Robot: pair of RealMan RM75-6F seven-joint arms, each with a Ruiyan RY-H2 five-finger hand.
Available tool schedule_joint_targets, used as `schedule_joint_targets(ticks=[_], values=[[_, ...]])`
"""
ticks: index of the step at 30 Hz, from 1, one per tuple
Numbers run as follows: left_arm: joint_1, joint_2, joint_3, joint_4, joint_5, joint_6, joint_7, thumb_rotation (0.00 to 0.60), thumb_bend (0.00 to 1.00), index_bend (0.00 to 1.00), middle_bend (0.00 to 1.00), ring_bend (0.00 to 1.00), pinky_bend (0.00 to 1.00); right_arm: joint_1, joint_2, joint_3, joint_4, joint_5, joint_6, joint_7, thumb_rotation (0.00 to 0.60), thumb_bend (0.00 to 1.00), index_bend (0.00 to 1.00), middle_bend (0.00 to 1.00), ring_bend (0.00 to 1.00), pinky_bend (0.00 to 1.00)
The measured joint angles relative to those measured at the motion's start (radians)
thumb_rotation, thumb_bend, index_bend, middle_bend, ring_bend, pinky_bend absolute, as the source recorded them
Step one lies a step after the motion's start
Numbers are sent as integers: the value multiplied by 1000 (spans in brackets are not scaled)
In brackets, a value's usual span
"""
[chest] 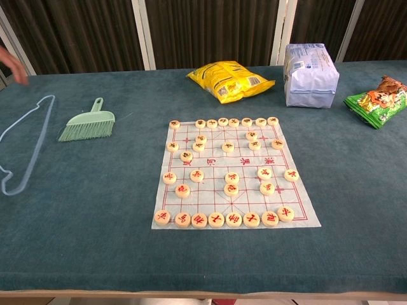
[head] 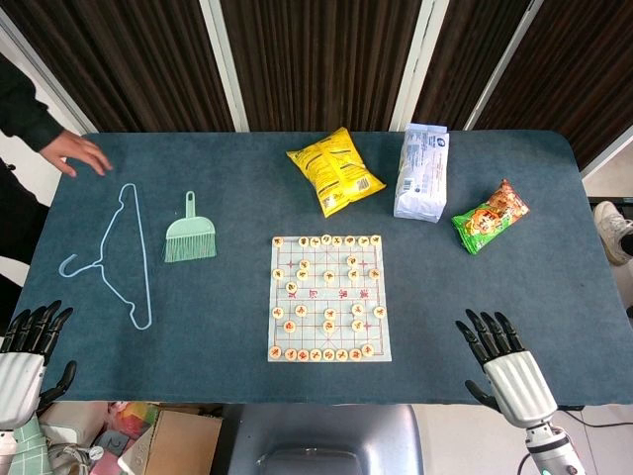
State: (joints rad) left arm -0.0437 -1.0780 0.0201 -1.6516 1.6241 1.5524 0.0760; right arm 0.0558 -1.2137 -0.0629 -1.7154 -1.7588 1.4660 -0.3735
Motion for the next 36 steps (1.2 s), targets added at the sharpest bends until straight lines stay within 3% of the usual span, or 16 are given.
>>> schedule_joint_targets(ticks=[8, 17, 24, 36], values=[[-2, 1, -2, -1, -5, -6, -4, 600, 420, 0, 0, 0, 72, 28, -14, 6, 16, -13, -30, 6, 600, 349, 2, 0, 0, 0], [-5, 6, 3, 2, 6, -9, -22, 600, 420, 0, 0, 0, 72, 169, -58, 46, 45, -7, -228, 1, 600, 351, 259, 0, 0, 0], [-6, 10, 3, 2, 1, -12, -35, 600, 420, 0, 0, 0, 73, 316, -167, 95, 127, 54, -427, -17, 600, 369, 383, 0, 0, 0], [-7, 16, 5, 3, 0, -19, -47, 600, 420, 0, 0, 0, 72, 397, -300, 100, 252, 121, -490, -10, 600, 399, 474, 0, 0, 0]])
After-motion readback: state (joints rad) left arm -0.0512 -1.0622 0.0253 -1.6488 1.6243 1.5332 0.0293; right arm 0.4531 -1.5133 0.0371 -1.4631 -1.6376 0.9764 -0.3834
